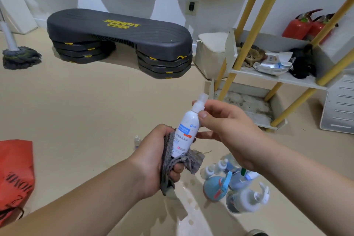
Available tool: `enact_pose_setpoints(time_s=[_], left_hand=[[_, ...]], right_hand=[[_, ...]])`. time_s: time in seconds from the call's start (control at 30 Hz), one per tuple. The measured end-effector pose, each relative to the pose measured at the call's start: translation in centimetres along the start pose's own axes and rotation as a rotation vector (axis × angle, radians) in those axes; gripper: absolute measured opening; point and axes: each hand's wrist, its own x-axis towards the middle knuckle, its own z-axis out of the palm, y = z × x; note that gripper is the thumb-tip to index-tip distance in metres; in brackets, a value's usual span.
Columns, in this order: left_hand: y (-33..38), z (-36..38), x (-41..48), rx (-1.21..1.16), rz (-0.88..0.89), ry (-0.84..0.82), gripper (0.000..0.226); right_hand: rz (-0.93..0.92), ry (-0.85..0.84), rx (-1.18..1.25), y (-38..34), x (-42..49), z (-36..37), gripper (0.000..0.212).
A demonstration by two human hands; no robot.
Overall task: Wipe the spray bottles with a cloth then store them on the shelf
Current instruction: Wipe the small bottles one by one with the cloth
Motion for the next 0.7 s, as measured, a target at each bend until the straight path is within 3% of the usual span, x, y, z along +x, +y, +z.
enact_pose_setpoints(time_s=[0.13,0.33,0.4,0.47,0.57,0.63,0.7], left_hand=[[-0.3,0.0,0.1,0.104,0.013,0.0,0.044],[0.1,0.5,-0.1,0.155,0.24,0.195,0.05],[0.1,0.3,0.6,0.218,0.4,0.261,0.05],[-0.4,-0.1,0.9,0.538,0.686,0.315,0.048],[-1.1,-0.2,0.6,0.933,1.06,0.177,0.04],[-1.0,-0.3,1.1,0.895,1.102,0.145,0.043],[-0.1,-0.5,1.3,0.734,0.953,0.14,0.029]], right_hand=[[0.003,-0.033,0.045,0.0,-0.2,-0.1,0.02],[0.023,0.039,0.136,0.1,-0.1,0.3,0.021],[0.058,0.056,0.192,0.0,0.1,0.1,0.012],[0.088,0.036,0.22,0.0,0.0,0.1,0.009],[0.075,-0.031,0.174,0.0,-0.4,0.5,0.01],[0.033,-0.068,0.119,-0.1,-0.6,0.7,0.024],[-0.023,-0.08,0.091,0.0,-0.6,0.7,0.022]])
